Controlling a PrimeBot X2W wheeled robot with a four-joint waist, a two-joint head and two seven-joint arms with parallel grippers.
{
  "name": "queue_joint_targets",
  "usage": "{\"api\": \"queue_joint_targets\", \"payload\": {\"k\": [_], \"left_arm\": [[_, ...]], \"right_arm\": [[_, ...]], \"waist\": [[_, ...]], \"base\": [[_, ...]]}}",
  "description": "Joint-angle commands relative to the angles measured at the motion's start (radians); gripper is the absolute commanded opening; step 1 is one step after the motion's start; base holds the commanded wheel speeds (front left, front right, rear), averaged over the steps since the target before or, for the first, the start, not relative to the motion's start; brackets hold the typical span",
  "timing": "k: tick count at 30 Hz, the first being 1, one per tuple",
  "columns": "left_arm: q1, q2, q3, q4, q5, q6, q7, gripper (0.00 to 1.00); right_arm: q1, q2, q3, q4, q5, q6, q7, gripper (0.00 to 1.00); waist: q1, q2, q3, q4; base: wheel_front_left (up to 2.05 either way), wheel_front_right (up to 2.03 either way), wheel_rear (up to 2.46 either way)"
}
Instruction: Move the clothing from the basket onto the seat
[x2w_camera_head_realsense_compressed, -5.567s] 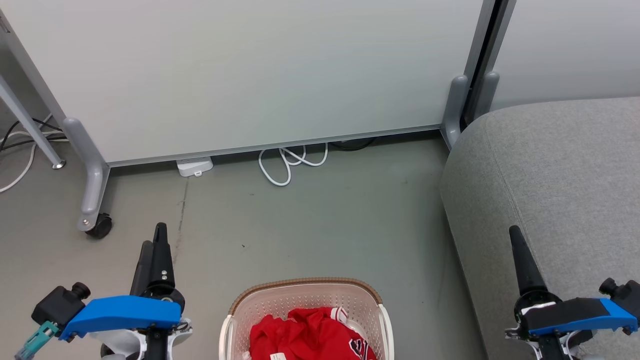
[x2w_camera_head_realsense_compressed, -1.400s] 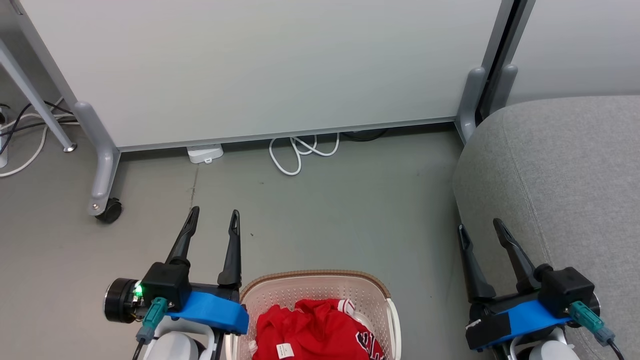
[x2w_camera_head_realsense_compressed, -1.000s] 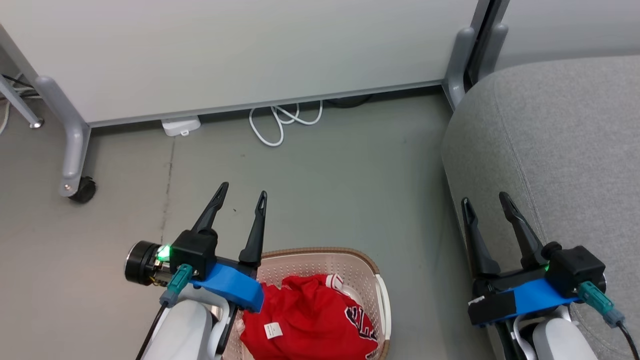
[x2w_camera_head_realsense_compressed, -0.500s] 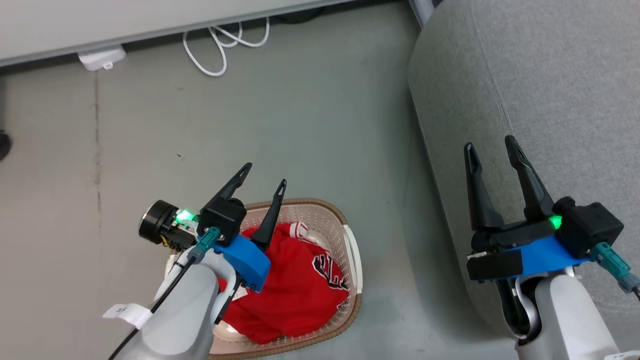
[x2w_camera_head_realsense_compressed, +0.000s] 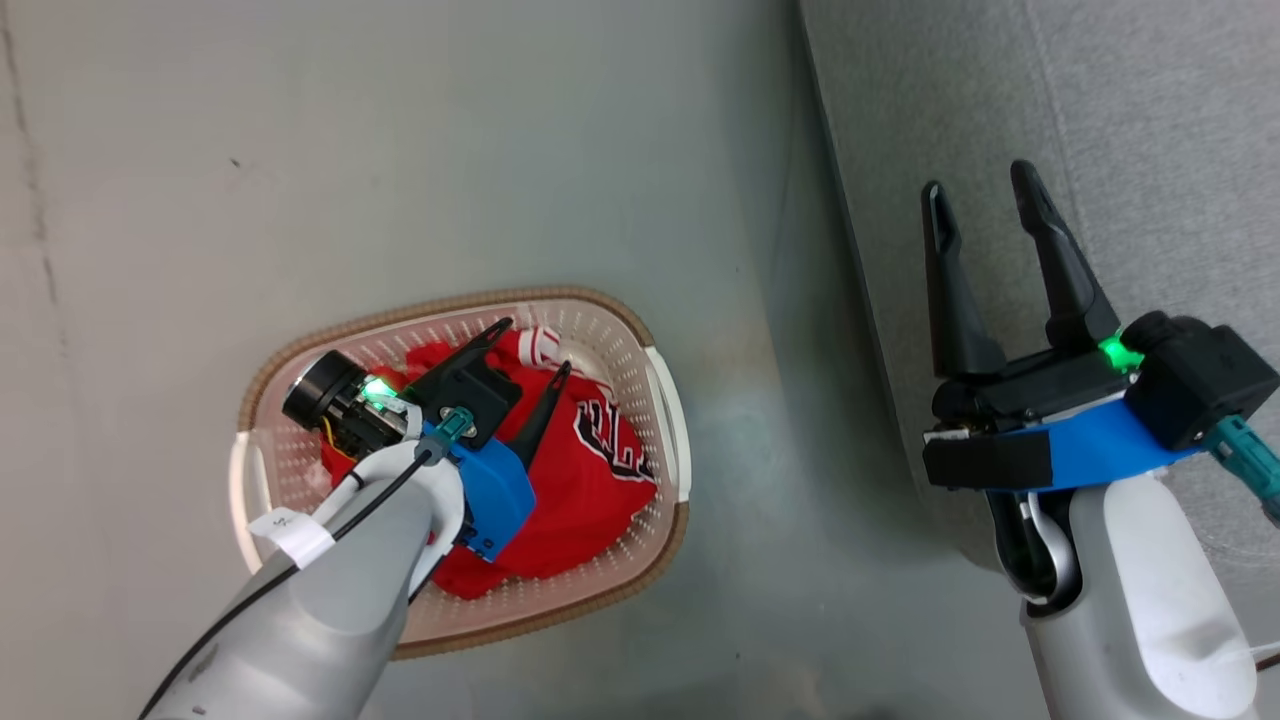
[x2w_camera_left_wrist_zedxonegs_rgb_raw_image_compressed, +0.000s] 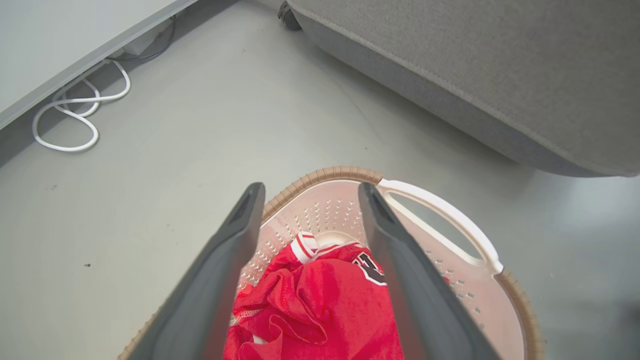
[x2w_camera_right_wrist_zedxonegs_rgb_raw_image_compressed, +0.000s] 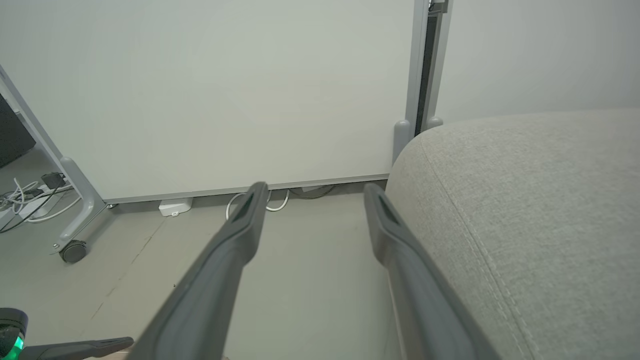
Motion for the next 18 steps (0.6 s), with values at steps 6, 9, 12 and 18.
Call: {"api": "queue_joint_targets", "payload": {"k": [6, 9, 12, 18], "left_arm": [[-0.084, 0.017, -0.134, 0.120, -0.055, 0.000, -0.001, 1.00], [-0.113, 0.014, -0.207, 0.176, -0.085, 0.000, 0.028, 1.00], [-0.131, 0.019, -0.272, 0.213, -0.119, 0.000, 0.050, 1.00], [-0.174, 0.029, -0.398, 0.247, -0.182, 0.000, 0.110, 1.00]], "right_arm": [[-0.054, -0.002, 0.000, -0.024, -0.007, 0.002, -0.001, 1.00], [-0.070, -0.002, -0.003, -0.031, -0.010, 0.002, -0.001, 1.00], [-0.086, -0.002, -0.003, -0.040, -0.009, 0.002, -0.001, 1.00], [-0.108, -0.002, -0.003, -0.065, -0.012, 0.002, -0.001, 1.00]], "waist": [[-0.0002, 0.0000, 0.127, -0.026], [-0.0002, 0.0000, 0.163, -0.033], [-0.0002, 0.0000, 0.198, -0.042], [-0.0002, 0.0000, 0.260, -0.056]], "base": [[0.00, 0.00, 0.00], [0.00, 0.00, 0.00], [0.00, 0.00, 0.00], [0.00, 0.00, 0.00]]}}
